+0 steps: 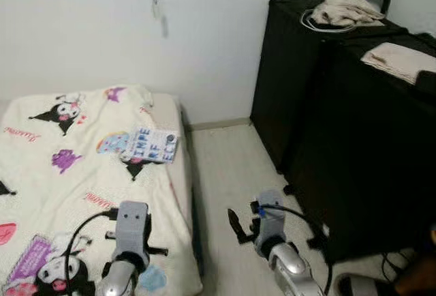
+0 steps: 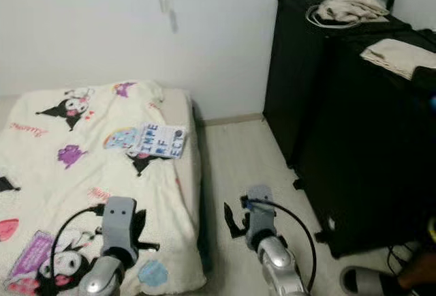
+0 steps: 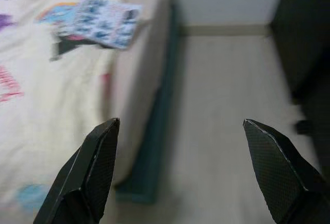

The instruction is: Clean up the room

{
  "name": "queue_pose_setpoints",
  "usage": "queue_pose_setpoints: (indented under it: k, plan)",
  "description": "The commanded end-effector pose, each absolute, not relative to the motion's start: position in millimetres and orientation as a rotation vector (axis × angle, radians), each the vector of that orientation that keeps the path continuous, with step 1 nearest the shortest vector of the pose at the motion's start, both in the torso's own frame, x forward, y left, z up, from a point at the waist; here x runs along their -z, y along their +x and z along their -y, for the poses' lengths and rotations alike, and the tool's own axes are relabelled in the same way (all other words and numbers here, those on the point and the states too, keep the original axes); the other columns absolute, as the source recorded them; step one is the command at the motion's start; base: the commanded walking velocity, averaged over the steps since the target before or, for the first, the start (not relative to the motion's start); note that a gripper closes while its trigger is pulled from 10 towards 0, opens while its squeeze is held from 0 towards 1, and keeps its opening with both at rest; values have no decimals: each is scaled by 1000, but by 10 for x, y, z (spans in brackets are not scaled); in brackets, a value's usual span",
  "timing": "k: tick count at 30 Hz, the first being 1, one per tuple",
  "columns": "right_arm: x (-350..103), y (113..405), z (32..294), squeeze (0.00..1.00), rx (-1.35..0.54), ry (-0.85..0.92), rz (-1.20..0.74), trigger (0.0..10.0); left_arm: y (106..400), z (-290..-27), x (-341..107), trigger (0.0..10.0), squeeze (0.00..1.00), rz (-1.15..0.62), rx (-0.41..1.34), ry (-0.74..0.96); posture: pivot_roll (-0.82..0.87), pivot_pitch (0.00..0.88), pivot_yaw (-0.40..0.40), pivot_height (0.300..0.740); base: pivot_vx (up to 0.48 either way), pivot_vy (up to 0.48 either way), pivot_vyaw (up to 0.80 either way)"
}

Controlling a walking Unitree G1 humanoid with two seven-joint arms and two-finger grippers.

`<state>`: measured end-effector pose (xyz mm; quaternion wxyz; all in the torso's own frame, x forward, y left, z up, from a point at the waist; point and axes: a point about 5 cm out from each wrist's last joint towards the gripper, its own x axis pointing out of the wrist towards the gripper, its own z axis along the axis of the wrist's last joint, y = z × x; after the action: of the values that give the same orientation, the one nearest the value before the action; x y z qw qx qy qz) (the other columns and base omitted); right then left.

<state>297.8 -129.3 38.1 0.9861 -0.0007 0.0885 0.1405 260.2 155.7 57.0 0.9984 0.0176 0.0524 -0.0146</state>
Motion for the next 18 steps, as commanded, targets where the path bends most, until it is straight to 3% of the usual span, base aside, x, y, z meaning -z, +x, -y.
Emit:
queue_pose_setpoints:
  k: [1, 18]
  plan:
    - [-331, 2939, 1254, 0, -280, 20, -200, 10000, 2558, -1610, -523, 10000, 0, -130, 14, 47, 51, 155, 9, 740, 0, -352, 0]
    - [-321, 2925, 1259, 0, -277, 19, -202, 10000, 2552, -1599, -522, 10000, 0, -135, 24, 51, 48, 149, 11, 740, 0, -349, 0]
